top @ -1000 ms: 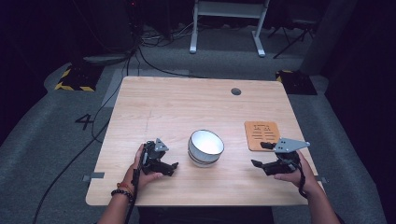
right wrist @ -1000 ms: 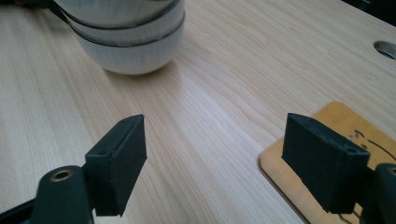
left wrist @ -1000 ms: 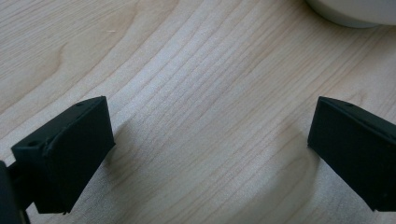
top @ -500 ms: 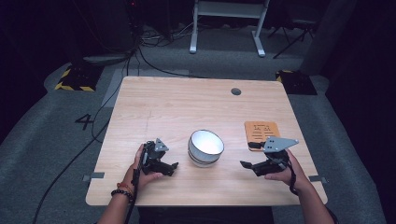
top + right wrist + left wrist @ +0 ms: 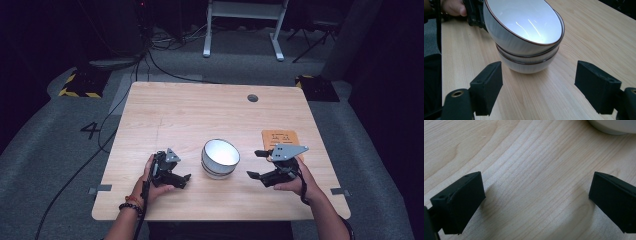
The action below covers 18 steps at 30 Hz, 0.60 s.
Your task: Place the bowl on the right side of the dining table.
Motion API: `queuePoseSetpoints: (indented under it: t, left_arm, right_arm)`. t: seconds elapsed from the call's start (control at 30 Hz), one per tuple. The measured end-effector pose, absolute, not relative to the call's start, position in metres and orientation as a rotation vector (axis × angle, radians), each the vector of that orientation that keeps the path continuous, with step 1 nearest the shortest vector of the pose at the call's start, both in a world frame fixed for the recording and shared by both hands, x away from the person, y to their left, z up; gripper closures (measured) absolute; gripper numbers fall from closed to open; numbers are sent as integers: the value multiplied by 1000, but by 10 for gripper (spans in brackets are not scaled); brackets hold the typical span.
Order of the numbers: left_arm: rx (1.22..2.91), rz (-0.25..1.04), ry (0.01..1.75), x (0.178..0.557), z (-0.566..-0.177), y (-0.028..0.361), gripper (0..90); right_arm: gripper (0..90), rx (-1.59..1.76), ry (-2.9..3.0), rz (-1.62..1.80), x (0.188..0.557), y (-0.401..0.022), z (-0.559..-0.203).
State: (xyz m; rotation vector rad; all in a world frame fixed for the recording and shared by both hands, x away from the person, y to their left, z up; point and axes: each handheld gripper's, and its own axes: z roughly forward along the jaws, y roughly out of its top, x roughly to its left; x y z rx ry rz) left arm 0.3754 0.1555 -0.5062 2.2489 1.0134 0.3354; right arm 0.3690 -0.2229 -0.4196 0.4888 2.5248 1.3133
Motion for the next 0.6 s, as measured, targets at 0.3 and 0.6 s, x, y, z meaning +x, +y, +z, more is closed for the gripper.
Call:
queuePoseSetpoints:
  t: [0.3,0.6]
  left_arm:
    - [2249,336,1010,376,-506,155,4]
    - [2249,335,1013,375,-506,155,4]
  right_arm:
    - [222,450,2548,1309,366,-204,-417]
    - [229,389,2548,1321,364,-188,-412]
